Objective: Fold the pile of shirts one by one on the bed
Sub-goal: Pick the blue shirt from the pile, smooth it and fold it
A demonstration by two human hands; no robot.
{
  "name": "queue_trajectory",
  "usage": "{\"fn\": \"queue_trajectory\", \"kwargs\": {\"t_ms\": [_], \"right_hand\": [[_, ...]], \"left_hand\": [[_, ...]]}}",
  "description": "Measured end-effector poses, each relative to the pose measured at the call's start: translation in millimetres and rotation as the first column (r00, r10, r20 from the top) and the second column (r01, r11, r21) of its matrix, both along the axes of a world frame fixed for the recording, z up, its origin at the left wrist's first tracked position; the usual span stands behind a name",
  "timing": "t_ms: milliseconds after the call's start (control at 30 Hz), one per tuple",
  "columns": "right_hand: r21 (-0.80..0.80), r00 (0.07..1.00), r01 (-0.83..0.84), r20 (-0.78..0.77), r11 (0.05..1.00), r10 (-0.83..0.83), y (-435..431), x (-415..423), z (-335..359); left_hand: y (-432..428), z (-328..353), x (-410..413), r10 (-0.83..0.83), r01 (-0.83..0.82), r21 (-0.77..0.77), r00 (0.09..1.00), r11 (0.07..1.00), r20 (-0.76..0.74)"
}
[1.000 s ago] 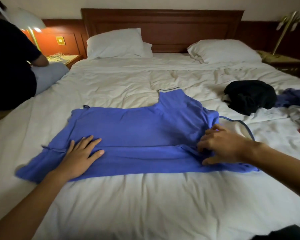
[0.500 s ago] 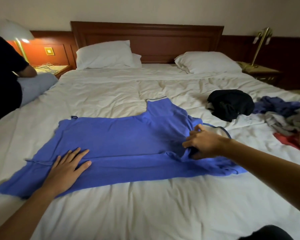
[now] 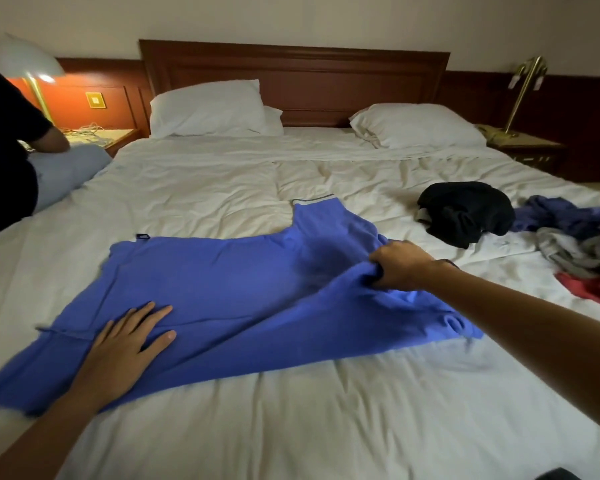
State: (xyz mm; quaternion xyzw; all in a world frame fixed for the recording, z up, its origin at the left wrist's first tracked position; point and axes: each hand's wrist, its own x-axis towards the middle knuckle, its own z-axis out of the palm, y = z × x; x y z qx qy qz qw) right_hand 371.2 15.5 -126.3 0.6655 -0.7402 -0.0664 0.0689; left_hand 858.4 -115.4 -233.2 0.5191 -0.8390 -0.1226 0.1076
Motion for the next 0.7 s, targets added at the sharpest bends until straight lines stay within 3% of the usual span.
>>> {"fn": "queue_trajectory", "kwargs": {"t_ms": [67,133,200,267,333,400,467,533,567,600,667,700], "right_hand": [[0.218,0.986,-0.021,0.163,0.976,-0.015,7.3,-6.7,-2.5],[0.344,0.988,-0.064,0.157,0.937,0.010,17.9,-16.5,1.8],[0.353,0.986,-0.056,0.169,0.934,-0.005,28.6,-29.3,4.6],[0.300,0.940,-0.034,0.333,0.953,-0.071,38.7,-37.6,8.9],[0.202,0.812,0.023,0.567,0.979,-0.136,45.9,-44.6,15.1],[0.157,0.587,0.037,0.796,0.987,-0.149,54.4,-48.0,22.1],[0.215,0.369,0.009,0.907,0.977,-0.203,62.8,-48.9,25.6],[0.262,0.268,0.000,0.930,0.965,-0.253,67.0,-51.3,23.8],[0.239,0.296,0.041,0.924,0.970,-0.240,67.7,-52.6,22.2],[0.181,0.405,0.103,0.890,0.978,-0.208,66.5,-53.1,20.7],[0.056,0.726,0.199,0.662,0.978,-0.185,59.7,-56.7,15.5],[0.034,0.818,0.215,0.539,0.976,-0.199,56.4,-56.8,13.7]], "left_hand": [[1.0,1.6,-0.3,0.002,-0.002,-0.003,1.000,1.000,-0.018],[1.7,2.5,-0.9,-0.001,0.001,-0.009,1.000,1.000,-0.022],[1.1,2.7,-1.0,-0.001,0.001,-0.003,1.000,1.000,-0.007],[0.6,2.8,-1.4,0.001,-0.001,0.004,1.000,1.000,-0.002],[1.3,3.3,-1.4,0.006,-0.006,-0.001,0.999,1.000,-0.046],[2.0,4.4,-1.6,0.011,-0.012,-0.003,0.995,1.000,-0.095],[2.0,5.9,-1.4,0.011,-0.010,0.009,0.995,1.000,-0.102],[2.3,7.3,-0.8,0.005,-0.003,0.021,0.995,1.000,-0.096],[2.3,7.9,-1.3,0.000,0.002,0.021,0.995,1.000,-0.097],[2.6,7.9,-0.9,-0.002,0.004,0.021,0.995,1.000,-0.096],[2.7,8.2,-1.3,0.001,0.001,0.017,0.995,1.000,-0.095],[2.6,8.1,-1.6,0.003,-0.001,0.016,0.996,1.000,-0.093]]}}
